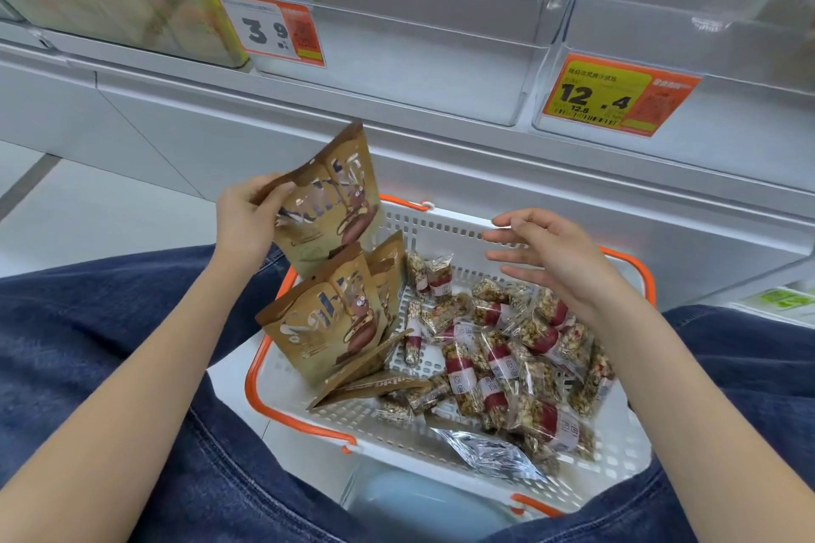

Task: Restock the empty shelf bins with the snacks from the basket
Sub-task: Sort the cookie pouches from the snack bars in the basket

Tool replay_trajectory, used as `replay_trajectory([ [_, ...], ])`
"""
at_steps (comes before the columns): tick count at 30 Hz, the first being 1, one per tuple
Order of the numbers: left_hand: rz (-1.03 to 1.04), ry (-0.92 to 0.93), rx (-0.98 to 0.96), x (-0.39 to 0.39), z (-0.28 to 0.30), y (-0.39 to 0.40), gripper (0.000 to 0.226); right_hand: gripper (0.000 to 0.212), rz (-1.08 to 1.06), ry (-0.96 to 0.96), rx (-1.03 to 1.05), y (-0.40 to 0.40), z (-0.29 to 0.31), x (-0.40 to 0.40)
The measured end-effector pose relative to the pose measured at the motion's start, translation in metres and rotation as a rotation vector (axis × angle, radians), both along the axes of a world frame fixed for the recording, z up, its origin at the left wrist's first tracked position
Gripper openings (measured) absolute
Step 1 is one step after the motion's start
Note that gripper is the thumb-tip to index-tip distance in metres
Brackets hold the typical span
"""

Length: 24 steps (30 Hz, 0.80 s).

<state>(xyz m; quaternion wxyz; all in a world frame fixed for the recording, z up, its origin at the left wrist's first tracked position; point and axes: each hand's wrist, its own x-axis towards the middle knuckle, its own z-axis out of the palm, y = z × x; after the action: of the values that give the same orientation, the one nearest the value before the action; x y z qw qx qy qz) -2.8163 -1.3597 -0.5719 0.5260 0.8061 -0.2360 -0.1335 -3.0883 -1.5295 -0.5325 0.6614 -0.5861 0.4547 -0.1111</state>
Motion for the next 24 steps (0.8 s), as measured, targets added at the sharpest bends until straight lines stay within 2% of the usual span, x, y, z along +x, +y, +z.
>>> replay_trajectory([
  [6, -0.171, -0.098, 0.257, 0.003, -0.014, -0.011, 0.019, 0.019, 0.005, 0.009, -0.004, 0.0, 0.001, 0.001],
  [11, -0.153, -0.11, 0.42, 0.009, -0.026, -0.017, 0.028, 0.019, 0.008, 0.005, -0.007, 0.0, -0.001, -0.002],
  [14, -0.13, -0.153, 0.439, 0.007, -0.026, -0.015, 0.04, 0.02, -0.001, 0.026, -0.007, -0.005, -0.005, -0.005],
  [17, -0.112, -0.361, 0.448, -0.006, -0.024, -0.014, 0.045, 0.02, -0.015, 0.094, -0.024, -0.012, -0.016, -0.01],
  [21, -0.226, -0.61, 0.341, -0.032, -0.018, -0.023, 0.036, 0.013, 0.028, 0.217, 0.023, -0.018, -0.042, -0.018],
  [24, -0.335, -0.679, 0.276, -0.066, -0.021, -0.027, 0.025, 0.012, 0.164, 0.374, -0.017, -0.014, -0.064, -0.022],
])
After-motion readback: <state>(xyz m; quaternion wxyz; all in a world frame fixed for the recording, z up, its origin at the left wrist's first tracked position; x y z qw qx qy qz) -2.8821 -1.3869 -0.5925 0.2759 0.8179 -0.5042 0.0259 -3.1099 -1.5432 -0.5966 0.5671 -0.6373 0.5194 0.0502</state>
